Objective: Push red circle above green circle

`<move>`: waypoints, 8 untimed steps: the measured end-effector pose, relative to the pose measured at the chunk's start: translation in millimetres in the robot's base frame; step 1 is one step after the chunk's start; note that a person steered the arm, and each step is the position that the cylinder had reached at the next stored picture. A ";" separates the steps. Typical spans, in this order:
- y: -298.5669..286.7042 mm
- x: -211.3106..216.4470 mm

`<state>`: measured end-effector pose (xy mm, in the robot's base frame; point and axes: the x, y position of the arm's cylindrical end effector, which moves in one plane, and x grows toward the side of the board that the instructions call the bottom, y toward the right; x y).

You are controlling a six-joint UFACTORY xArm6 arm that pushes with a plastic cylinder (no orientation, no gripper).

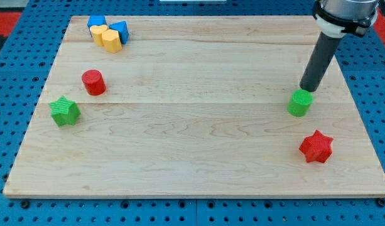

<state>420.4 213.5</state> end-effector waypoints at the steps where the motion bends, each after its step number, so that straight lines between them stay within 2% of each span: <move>1: -4.9 21.8; 2: -2.3 6.7; 3: -60.5 -22.3; 4: -162.9 -30.6; 5: -258.3 0.0; 6: -334.6 -0.1; 7: -405.1 -3.4; 8: -416.4 -12.2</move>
<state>408.2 -202.8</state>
